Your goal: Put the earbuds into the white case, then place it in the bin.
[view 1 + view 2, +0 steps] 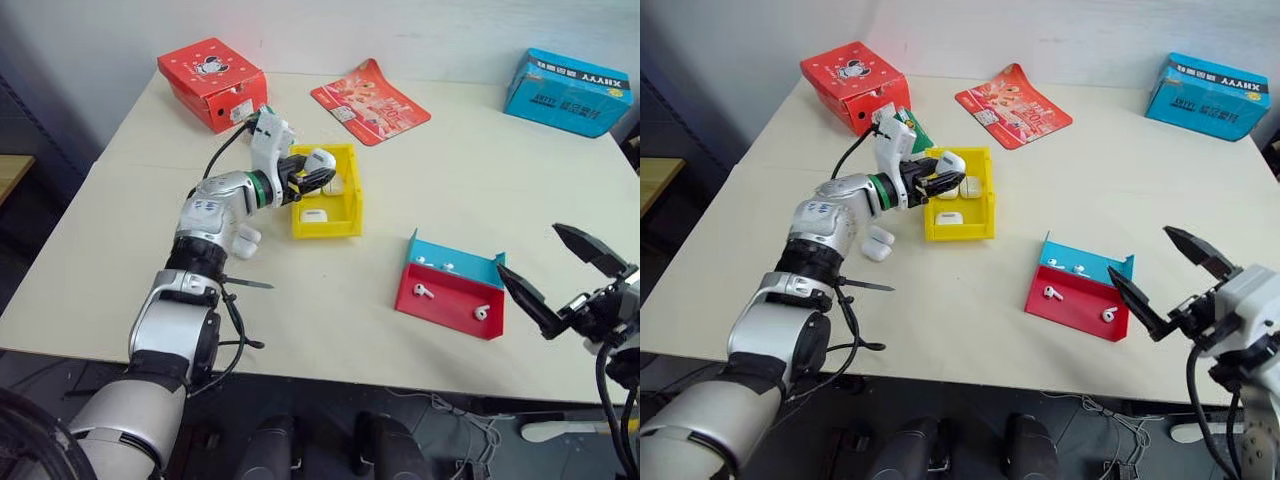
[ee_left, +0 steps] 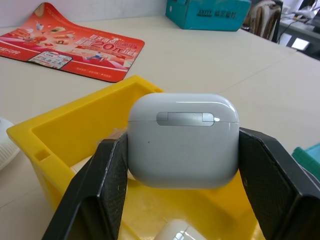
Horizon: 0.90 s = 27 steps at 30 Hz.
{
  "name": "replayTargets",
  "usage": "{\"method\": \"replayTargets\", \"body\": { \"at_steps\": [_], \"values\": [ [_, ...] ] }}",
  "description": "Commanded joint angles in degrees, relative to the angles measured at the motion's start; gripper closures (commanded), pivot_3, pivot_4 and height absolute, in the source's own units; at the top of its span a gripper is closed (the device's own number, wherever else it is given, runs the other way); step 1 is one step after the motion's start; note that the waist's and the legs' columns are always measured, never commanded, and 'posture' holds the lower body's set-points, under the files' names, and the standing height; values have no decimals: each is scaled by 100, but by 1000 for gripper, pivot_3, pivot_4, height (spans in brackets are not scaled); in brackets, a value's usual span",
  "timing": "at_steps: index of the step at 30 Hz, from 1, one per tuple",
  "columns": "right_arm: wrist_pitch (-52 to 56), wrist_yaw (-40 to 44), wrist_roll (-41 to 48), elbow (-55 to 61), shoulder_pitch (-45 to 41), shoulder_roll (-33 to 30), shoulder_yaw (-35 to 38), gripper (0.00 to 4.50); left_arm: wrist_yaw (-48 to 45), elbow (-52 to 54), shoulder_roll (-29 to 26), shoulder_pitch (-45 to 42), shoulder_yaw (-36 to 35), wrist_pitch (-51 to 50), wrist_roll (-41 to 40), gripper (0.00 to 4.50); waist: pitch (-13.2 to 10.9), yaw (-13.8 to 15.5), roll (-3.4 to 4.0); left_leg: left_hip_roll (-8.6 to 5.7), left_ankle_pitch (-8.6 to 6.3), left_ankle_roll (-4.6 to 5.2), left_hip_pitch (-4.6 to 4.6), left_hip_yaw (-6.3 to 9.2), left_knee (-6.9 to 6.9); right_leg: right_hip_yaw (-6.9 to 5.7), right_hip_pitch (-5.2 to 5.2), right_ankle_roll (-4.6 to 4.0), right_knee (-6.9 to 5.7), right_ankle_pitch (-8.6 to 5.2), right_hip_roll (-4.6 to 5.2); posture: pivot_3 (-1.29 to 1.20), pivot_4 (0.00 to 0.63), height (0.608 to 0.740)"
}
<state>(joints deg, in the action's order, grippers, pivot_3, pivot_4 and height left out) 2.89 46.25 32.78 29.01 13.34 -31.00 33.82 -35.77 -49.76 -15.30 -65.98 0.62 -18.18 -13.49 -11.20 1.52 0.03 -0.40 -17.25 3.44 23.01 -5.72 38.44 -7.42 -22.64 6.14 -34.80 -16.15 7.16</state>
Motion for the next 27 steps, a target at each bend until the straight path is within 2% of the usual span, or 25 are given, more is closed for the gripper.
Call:
{"method": "replayTargets", "body": {
  "at_steps": [1, 4, 7, 11, 13, 16, 17, 20, 24, 27],
  "values": [
    [-145, -133, 56, 259, 104, 21, 103, 0, -135, -185, 89, -240, -53, 368, 121, 953, 0, -14, 0, 0, 0, 0, 0, -3, 0, 0, -1, 0, 0, 0, 0, 0, 150, 740],
    [-149, -150, 98, 277, 252, 2, 125, 0, -302, -65, 67, -159, -119, 459, 97, 71, -1, -9, -1, 1, 1, 1, -1, -4, 1, 3, -3, 0, -1, 0, 14, 0, 150, 740],
    [-162, -35, 151, 133, 310, -109, 198, 0, -571, 475, -167, 142, -202, 462, 7, 28, -1, -21, -1, 1, 1, 1, -1, -2, 0, 8, -3, 0, -1, 0, 29, 0, 150, 740],
    [-209, 305, 184, -353, 161, -435, 275, 0, -1339, 1859, -683, 937, -393, 322, -388, 28, -1, -67, -1, 3, 1, -1, -15, -15, -8, 21, -4, 0, -6, 0, 30, 0, 150, 740],
    [-212, 610, 234, -683, 94, -670, 323, 0, -1640, 2687, -1038, 1481, -463, 256, -523, 28, -1, -77, -1, 4, 2, -2, -30, -23, -15, 37, 2, 0, -11, 0, 31, 0, 150, 740],
    [-467, 1414, 138, -1517, -25, -1199, 378, 0, -2432, 3904, -2025, 2883, -725, 902, -530, 28, -1, -136, -1, 6, 1, -5, -53, -31, -25, 82, 13, -2, -10, -1, 34, 0, 150, 740],
    [-606, 1669, 66, -1874, -90, -1379, 393, 0, -2631, 4244, -2402, 3425, -936, 952, -563, 28, -1, -169, -1, 6, 0, -5, -66, -40, -37, 93, 17, -3, -6, -1, 34, 0, 150, 740],
    [-1071, 2254, -147, -2805, -350, -1762, 289, 0, -2650, 4793, -3040, 4725, -1907, 907, -802, 28, -7, -184, -11, 12, -5, -9, -78, -49, -45, 102, 18, -10, 11, -5, 34, 0, 150, 740],
    [-1585, 2774, -339, -3754, -912, -2002, -46, 0, -2583, 4940, -3386, 6211, -2957, 1239, -692, 28, -9, -160, -15, 16, -32, -42, -82, -43, -44, 107, 17, -16, 21, -8, 50, 0, 150, 740],
    [-1974, 3153, -501, -4279, -1180, -2074, -310, 0, -2419, 5014, -3312, 6812, -3301, 1432, -686, 28, -12, -101, -6, 15, -36, -42, -84, -40, -44, 105, 17, -19, 22, -10, 60, 0, 150, 740]
  ]
}}
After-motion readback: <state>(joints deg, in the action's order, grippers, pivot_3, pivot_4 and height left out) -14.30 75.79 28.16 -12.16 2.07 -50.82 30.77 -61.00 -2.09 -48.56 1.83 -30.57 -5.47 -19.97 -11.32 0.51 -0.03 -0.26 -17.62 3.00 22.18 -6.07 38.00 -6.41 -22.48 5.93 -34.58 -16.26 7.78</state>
